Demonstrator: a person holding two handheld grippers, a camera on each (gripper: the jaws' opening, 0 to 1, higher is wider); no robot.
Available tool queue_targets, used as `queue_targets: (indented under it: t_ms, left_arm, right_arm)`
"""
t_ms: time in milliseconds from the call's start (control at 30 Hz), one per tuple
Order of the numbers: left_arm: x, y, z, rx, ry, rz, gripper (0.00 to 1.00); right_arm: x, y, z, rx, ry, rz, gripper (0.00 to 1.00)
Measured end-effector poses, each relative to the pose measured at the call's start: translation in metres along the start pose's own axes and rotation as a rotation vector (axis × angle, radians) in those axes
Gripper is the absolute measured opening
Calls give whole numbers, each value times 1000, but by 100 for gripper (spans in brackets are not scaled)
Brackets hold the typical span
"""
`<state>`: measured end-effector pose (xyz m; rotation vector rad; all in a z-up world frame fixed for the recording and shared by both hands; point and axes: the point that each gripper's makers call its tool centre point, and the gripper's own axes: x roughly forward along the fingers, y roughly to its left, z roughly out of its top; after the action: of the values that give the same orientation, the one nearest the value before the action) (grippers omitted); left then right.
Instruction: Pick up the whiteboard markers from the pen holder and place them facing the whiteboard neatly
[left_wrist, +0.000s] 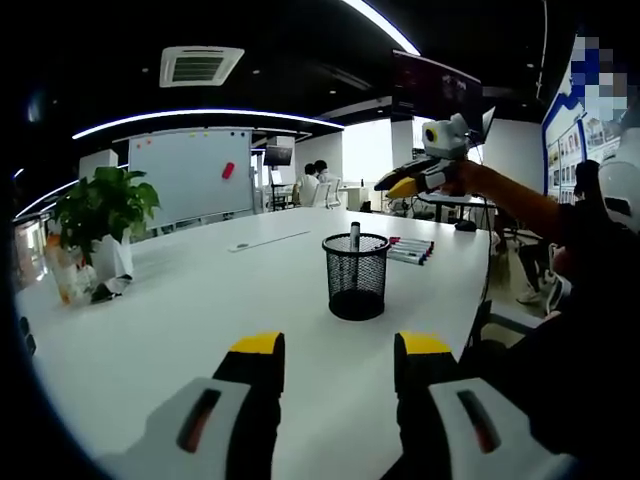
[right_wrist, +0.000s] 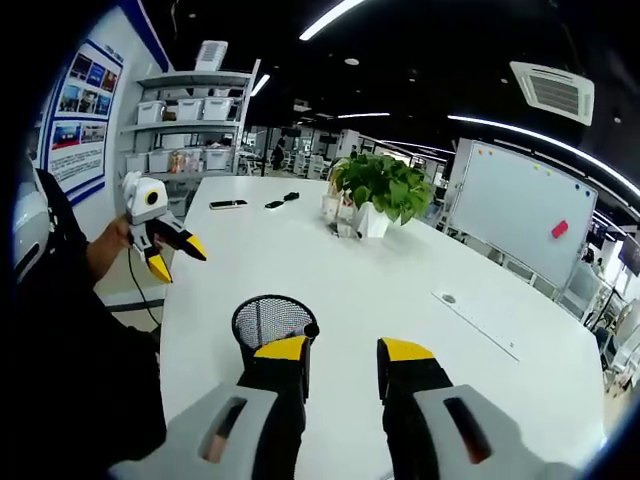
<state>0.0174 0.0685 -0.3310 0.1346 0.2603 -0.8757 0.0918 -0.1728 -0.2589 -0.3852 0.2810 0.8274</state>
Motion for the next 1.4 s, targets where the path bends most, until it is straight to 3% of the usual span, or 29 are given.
queue_targets:
  t_ms: [133, 367, 567, 900, 1167, 1400]
  left_arm:
    - [-2, 1, 3, 9, -5, 8, 45]
    - [1, -2, 3, 10, -7, -3, 45]
    - [-1, -4, 2, 14, -4, -8, 45]
    - [-1, 0, 1, 14, -1, 1, 45]
    - [-3, 2, 0, 7, -3, 3, 45]
    - [-3, 2, 0, 6, -5, 4, 45]
  right_arm:
    - [2, -3, -4, 18, -8, 5, 29]
    - [20, 17, -5, -1, 11, 88, 29]
    - [40, 26, -9, -37, 65, 142, 29]
    - [61, 34, -25, -10, 125, 221, 27]
    - [64, 49, -20, -36, 122, 267, 25]
    - [60, 56, -26, -74, 145, 285, 21]
